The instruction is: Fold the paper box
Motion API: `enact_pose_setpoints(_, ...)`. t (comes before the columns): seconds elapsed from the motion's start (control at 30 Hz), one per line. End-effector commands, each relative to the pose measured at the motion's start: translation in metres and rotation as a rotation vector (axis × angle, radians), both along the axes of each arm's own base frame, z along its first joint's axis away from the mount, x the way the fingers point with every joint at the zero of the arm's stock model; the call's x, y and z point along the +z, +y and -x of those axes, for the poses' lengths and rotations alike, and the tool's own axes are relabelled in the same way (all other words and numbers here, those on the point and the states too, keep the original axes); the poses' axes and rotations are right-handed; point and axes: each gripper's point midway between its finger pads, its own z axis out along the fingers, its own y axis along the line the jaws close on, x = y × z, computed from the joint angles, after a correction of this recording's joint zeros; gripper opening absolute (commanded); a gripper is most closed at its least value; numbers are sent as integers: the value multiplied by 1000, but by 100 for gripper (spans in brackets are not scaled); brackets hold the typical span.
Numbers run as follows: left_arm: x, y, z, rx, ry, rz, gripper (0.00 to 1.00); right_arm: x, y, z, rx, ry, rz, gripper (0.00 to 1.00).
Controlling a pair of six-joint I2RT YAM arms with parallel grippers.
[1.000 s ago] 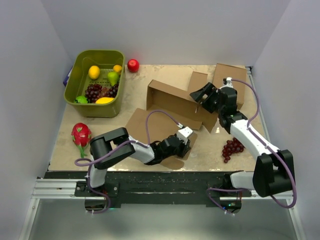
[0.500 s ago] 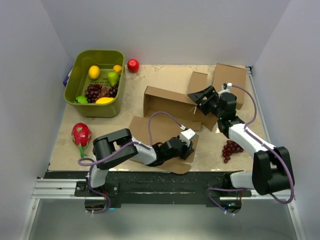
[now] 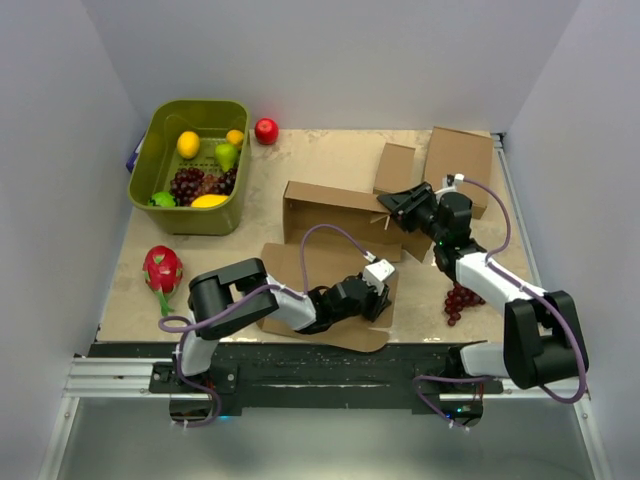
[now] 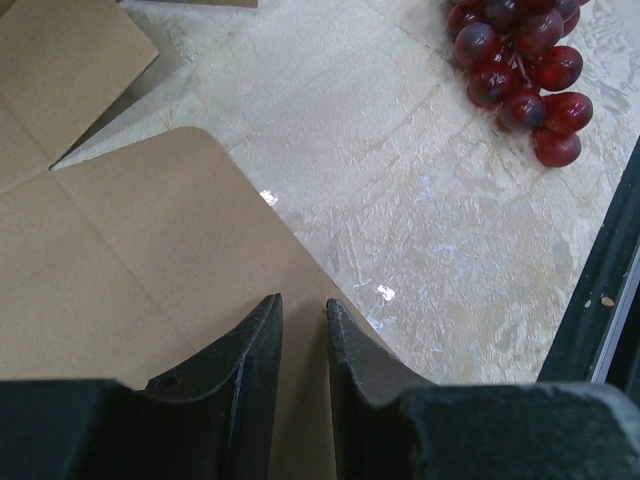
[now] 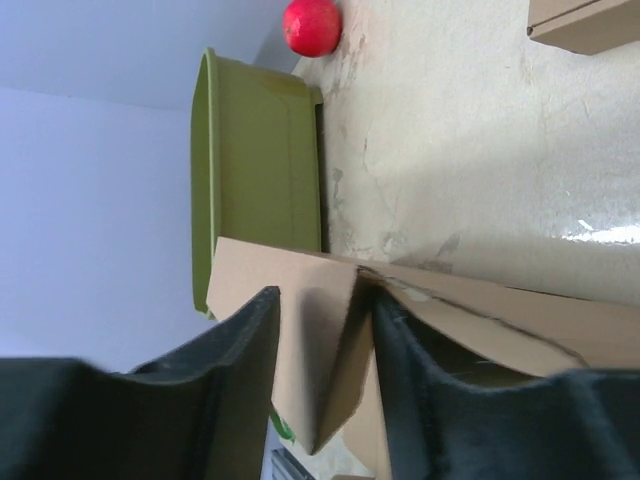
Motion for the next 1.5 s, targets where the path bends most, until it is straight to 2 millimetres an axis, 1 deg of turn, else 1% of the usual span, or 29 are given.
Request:
enact_pose_setpoints(0.0, -32, 4, 21, -56, 55, -96, 29, 10, 4, -1, 6, -29, -78, 37)
enact_pose_setpoints(0.03, -32, 3, 21, -58, 51, -96, 29, 9, 4, -1, 6, -28, -83, 35)
enact_pose_setpoints(0.07, -31, 1, 22, -62, 50, -97, 29, 9, 4, -1, 6, -27, -87, 28)
enact_pose_setpoints(0.17, -32, 1, 24, -66, 46, -102, 29, 8, 4, -1, 1, -22, -99, 17)
enact_pose_setpoints(0.27, -32, 0, 24, -63, 44, -105, 29, 7, 0, -1, -19, -19, -101, 10)
enact_pose_setpoints(0.37, -31, 0, 24, -64, 41, -104, 29, 7, 0, -1, -25, -16, -106, 7)
enact_pose_setpoints(0.47, -32, 0, 24, -63, 42, -107, 29, 7, 0, -1, -29, -14, -111, 7)
enact_pose_setpoints(0.5, -32, 1, 23, -57, 41, -109, 29, 8, 0, 0, -29, -17, -112, 8)
enact_pose_setpoints(0.57, -31, 2, 20, -38, 36, -112, 29, 10, -1, 1, -24, -30, -91, 20)
enact_pose_setpoints(0.6, -31, 4, 20, -32, 38, -116, 29, 16, -3, 2, -27, -51, -76, 26)
enact_pose_setpoints(0.63, -31, 4, 19, -26, 39, -113, 29, 14, -6, 2, -40, -38, -50, 38)
enact_pose_setpoints(0.7, -29, 6, 19, -18, 39, -109, 29, 17, -11, 6, -43, -66, 20, 52)
enact_pose_setpoints(0.73, -29, 6, 19, -17, 38, -110, 29, 18, -16, 11, -60, -65, 49, 64)
enact_pose_setpoints(0.77, -27, 7, 19, -14, 35, -104, 29, 19, -19, 14, -61, -81, 91, 69)
enact_pose_setpoints(0.8, -25, 6, 19, -14, 33, -99, 29, 11, -23, 19, -66, -61, 123, 73)
enact_pose_setpoints(0.83, -24, 6, 19, -14, 30, -93, 29, 19, -28, 24, -85, -88, 147, 77)
enact_pose_setpoints(0.9, -18, 5, 18, -13, 24, -77, 29, 14, -36, 32, -95, -94, 216, 79)
enact_pose_setpoints(0.93, -16, 5, 18, -14, 23, -73, 29, 17, -41, 40, -102, -100, 242, 80)
enact_pose_setpoints(1.0, -11, 3, 18, -20, 20, -59, 29, 18, -52, 45, -131, -123, 318, 80)
enact_pose_setpoints(1.03, -10, 2, 18, -20, 19, -57, 29, 13, -55, 50, -128, -111, 351, 79)
enact_pose_setpoints(1.1, -3, 3, 17, -17, 7, -47, 29, 18, -59, 58, -104, -158, 434, 77)
enact_pose_setpoints(1.13, 0, 3, 16, -16, -1, -41, 29, 13, -60, 63, -84, -148, 468, 74)
enact_pose_setpoints(1.17, 8, 2, 15, -12, -13, -28, 29, 14, -62, 67, -65, -173, 516, 73)
enact_pose_setpoints(1.23, 18, 3, 12, -7, -33, -18, 31, 2, -62, 76, -27, -150, 554, 71)
enact_pose_setpoints(1.27, 28, 3, 11, -1, -45, -2, 32, -2, -60, 79, -1, -154, 578, 70)
enact_pose_setpoints(1.33, 39, 4, 10, 4, -62, 15, 37, -14, -57, 85, 39, -124, 593, 67)
enact_pose_setpoints(1.37, 51, 4, 9, 6, -74, 39, 39, -17, -52, 87, 62, -129, 604, 66)
enact_pose_setpoints(1.43, 62, 4, 8, 1, -94, 50, 43, -26, -52, 87, 56, -110, 643, 65)
enact_pose_setpoints(1.47, 70, 5, 7, 4, -103, 62, 44, -29, -44, 90, 77, -112, 666, 65)
